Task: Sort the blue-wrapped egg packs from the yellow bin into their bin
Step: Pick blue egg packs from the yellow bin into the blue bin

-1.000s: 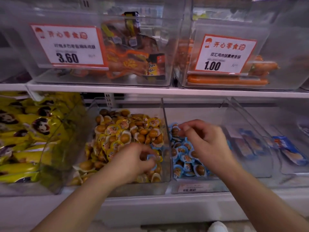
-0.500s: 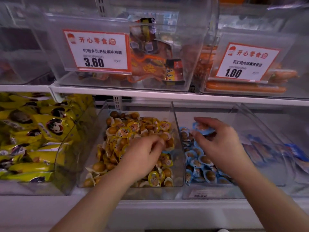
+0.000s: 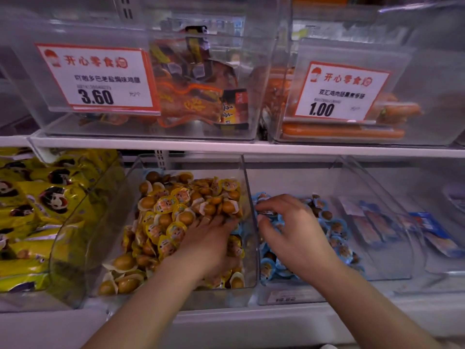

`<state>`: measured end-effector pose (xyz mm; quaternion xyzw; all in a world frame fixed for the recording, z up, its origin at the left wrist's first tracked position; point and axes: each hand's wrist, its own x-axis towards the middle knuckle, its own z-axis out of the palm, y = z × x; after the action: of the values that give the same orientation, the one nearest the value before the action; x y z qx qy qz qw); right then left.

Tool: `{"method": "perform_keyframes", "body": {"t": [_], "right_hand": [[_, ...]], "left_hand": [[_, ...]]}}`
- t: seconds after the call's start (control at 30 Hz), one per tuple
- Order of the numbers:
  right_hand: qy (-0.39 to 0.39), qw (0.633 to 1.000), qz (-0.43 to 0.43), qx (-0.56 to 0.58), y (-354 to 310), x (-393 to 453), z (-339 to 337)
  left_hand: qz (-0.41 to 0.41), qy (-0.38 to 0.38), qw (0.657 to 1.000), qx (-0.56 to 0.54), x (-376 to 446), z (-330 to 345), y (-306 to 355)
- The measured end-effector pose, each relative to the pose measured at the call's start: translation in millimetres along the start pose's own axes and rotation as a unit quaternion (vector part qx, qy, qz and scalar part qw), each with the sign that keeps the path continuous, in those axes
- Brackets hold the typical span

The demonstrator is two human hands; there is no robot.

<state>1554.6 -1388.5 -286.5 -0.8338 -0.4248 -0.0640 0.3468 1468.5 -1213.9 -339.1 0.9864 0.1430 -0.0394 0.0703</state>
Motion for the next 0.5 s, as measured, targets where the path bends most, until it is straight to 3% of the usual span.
{"method": "perform_keyframes", "body": {"t": [0.13,0.33,0.5], "right_hand": [[-0.012,1.0,0.017,0.009,3.0,-1.8,-2.4],[-0.008,1.0,0.011,0.018,5.3,1.7,-1.5],[0.004,1.0,-0.007,0.029,-0.3,4.0,-1.3]], "left_hand": [[0.019,-0.045,0.999,-0.019,-8.2,3.5,7.2],[0.015,0.016,0.996,-0.083,-8.2,-6.5,17.2],[-0.034,0.054,0.949,-0.309,-13.2,-14.6,13.0]]}}
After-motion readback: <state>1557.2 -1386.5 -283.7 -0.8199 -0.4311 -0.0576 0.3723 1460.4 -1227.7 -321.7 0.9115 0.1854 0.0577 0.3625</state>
